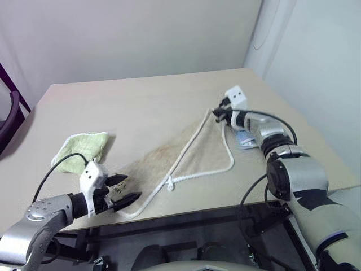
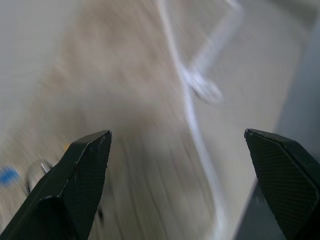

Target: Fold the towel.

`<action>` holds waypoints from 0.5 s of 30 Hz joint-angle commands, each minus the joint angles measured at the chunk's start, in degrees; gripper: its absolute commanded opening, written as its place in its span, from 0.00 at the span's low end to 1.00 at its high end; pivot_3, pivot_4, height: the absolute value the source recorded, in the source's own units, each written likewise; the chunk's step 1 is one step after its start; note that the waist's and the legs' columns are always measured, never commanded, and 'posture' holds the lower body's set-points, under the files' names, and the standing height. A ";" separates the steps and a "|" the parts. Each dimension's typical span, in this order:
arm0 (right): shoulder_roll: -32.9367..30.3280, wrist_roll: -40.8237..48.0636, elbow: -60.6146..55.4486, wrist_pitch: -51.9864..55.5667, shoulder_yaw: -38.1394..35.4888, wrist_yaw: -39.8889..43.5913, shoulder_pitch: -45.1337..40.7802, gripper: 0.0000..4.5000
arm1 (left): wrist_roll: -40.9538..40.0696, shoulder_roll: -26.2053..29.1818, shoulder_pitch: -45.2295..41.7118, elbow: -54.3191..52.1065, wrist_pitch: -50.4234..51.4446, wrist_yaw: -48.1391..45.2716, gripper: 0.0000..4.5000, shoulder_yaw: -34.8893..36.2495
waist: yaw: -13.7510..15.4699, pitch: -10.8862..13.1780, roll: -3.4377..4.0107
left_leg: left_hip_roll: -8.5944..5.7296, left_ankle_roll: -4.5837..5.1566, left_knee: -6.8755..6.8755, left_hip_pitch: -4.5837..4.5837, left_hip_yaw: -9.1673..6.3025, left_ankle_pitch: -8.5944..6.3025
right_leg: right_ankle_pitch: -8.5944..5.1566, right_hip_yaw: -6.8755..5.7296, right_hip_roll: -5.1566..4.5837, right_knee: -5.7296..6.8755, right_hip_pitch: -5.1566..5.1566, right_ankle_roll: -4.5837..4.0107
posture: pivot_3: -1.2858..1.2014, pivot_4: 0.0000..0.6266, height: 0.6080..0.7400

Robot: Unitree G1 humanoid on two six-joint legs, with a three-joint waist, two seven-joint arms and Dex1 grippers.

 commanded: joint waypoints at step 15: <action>5.15 7.19 -14.25 8.20 -1.44 -5.61 -7.37 0.00 | 11.05 -1.98 -11.32 -5.46 0.94 7.07 1.00 -12.78 | 0.02 0.01 0.00 | 0.04 0.01 -0.06 -0.11 0.05 0.01 | 0.10 0.01 0.03 -0.02 -0.12 0.18 | 0.52 0.00 1.00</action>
